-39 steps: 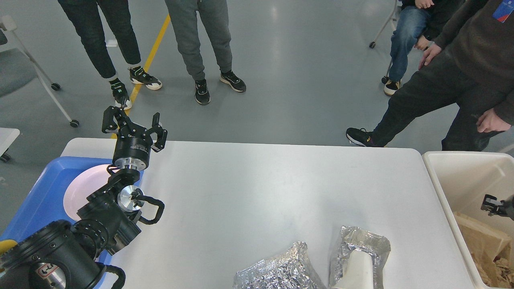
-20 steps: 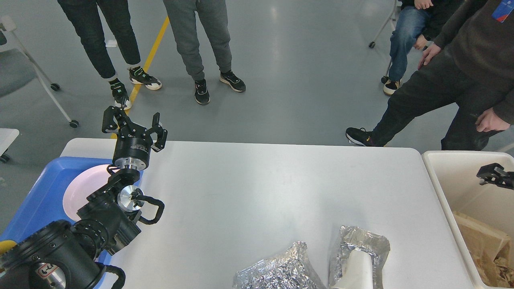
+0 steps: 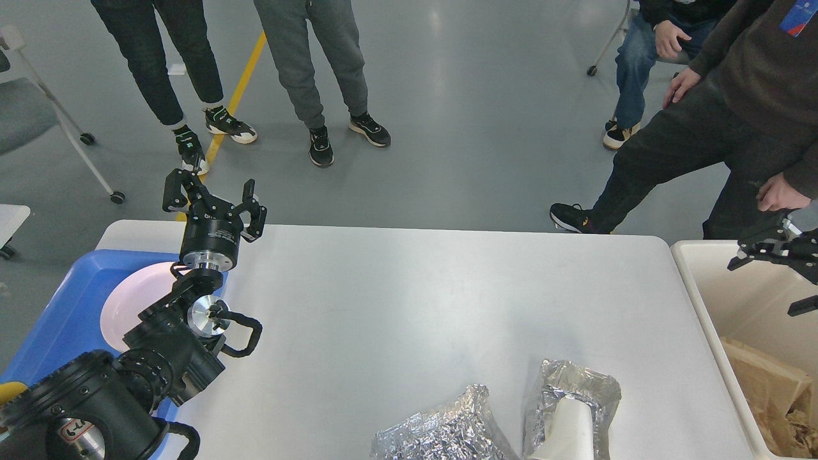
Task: Tidy desktop
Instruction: 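Bring the right gripper out of the bin toward the foil-wrapped cup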
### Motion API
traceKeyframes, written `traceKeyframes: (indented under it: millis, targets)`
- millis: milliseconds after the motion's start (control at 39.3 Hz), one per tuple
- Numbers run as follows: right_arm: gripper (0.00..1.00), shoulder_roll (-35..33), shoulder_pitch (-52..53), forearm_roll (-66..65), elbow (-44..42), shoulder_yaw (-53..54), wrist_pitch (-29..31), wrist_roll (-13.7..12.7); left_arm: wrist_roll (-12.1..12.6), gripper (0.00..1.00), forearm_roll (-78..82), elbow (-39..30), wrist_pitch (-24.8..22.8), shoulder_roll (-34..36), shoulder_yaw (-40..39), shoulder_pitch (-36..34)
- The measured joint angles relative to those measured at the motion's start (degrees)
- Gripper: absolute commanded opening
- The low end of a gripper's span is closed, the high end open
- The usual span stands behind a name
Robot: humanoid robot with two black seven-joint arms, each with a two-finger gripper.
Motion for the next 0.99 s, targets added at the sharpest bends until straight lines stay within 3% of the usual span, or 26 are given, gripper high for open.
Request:
traceKeyframes:
  millis: [458, 790, 993]
  targets:
    - [1.0, 4.61, 19.83, 0.51, 15.24, -9.01, 2.39, 0.66, 0.0, 0.97, -0.04, 0.0, 0.0, 0.07, 0.0, 0.0]
    - [1.0, 10.34, 25.16, -1.43, 23.73, -7.48, 2.36, 0.79, -0.02, 0.97, -0.02, 0.0, 0.0, 0.02, 0.0, 0.0]
    - [1.0, 10.53, 26.02, -9.95, 28.63, -1.89, 0.49, 0.73, -0.08, 0.97, 0.02, 0.0, 0.0, 0.02, 0.0, 0.0]
